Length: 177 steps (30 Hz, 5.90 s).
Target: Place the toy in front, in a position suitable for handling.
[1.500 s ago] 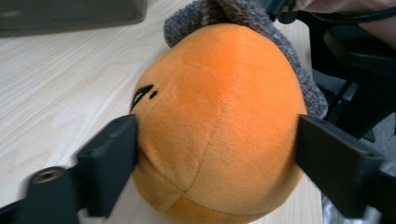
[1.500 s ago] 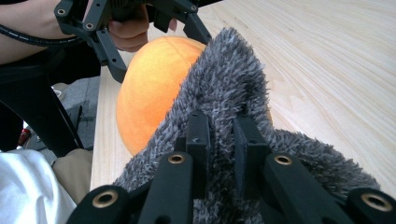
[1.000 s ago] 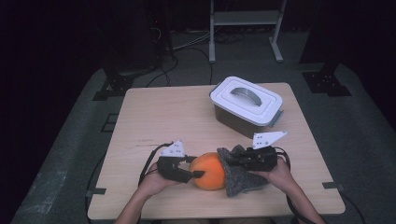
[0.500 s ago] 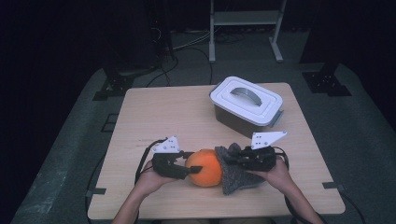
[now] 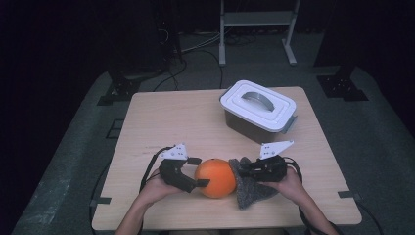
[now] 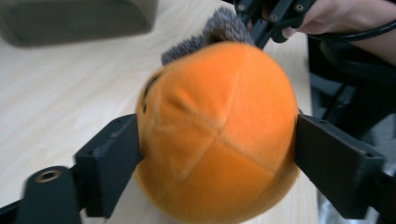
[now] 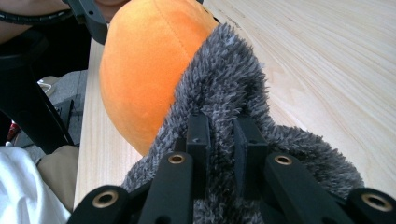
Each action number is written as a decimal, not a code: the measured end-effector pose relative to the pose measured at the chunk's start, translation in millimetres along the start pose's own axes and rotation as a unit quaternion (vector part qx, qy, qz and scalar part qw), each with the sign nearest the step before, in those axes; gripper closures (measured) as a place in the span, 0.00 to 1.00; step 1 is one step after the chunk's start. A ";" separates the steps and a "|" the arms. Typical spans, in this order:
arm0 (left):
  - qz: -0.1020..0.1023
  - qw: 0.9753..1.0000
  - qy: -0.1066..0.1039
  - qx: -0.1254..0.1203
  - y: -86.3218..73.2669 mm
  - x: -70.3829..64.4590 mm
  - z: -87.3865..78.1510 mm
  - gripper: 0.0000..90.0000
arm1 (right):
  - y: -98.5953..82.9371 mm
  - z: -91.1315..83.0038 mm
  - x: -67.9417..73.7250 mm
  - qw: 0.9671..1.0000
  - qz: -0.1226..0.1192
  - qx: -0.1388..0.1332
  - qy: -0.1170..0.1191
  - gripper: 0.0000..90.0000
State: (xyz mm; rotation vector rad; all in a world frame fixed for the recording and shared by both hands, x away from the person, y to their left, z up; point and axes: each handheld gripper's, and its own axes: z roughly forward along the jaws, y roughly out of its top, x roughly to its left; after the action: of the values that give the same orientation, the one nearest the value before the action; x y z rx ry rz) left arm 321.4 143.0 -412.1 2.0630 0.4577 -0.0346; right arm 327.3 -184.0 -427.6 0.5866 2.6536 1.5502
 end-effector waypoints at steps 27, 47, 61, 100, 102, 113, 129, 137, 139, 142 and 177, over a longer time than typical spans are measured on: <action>-0.004 1.000 0.008 -0.015 8.3 -6.2 1.3 0.18 | 10.7 0.3 10.9 0.999 -0.011 -0.028 0.012 0.86; 0.003 0.999 0.034 -0.030 11.7 -10.0 -6.0 0.50 | 19.8 -6.6 15.2 0.999 -0.026 -0.038 -0.010 0.86; -0.010 1.000 0.006 -0.020 10.8 -8.7 3.6 0.27 | 21.6 -3.9 20.2 0.998 -0.032 -0.051 0.008 0.86; 0.019 0.999 0.038 0.003 13.7 -18.6 20.7 0.11 | 30.6 -5.0 26.4 0.996 -0.039 -0.064 0.038 0.86; 0.010 1.000 0.022 0.004 10.0 -14.7 24.3 0.10 | 29.4 -5.9 25.6 0.997 -0.043 -0.058 0.039 0.86; 0.026 0.998 0.065 -0.005 17.1 -19.4 8.2 0.42 | 23.7 -10.7 17.0 0.999 -0.037 -0.037 -0.006 0.86; 0.020 0.997 0.077 0.001 18.7 -23.9 18.3 0.28 | 23.7 -8.0 16.5 0.998 -0.030 -0.049 0.000 0.86; 0.027 1.000 0.005 -0.002 15.7 -27.3 22.4 0.31 | 15.3 -14.2 3.6 0.999 -0.010 -0.034 -0.030 0.86; 0.029 0.999 -0.015 -0.004 15.2 -26.6 21.7 0.31 | 12.5 -14.9 1.0 0.999 -0.003 -0.033 -0.030 0.86; 0.023 1.000 -0.003 -0.016 14.4 -22.6 19.0 0.35 | 10.8 -15.3 -0.4 0.999 0.000 -0.035 -0.031 0.86; 0.020 0.999 0.037 -0.008 9.9 -21.0 32.7 0.29 | 8.1 -21.4 0.4 1.000 -0.005 -0.017 -0.012 0.87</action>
State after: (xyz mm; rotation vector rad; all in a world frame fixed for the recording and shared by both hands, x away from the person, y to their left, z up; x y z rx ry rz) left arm 310.5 104.7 -416.4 2.0617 0.4595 0.0690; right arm 325.2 -198.3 -409.8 0.5866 2.6039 1.5720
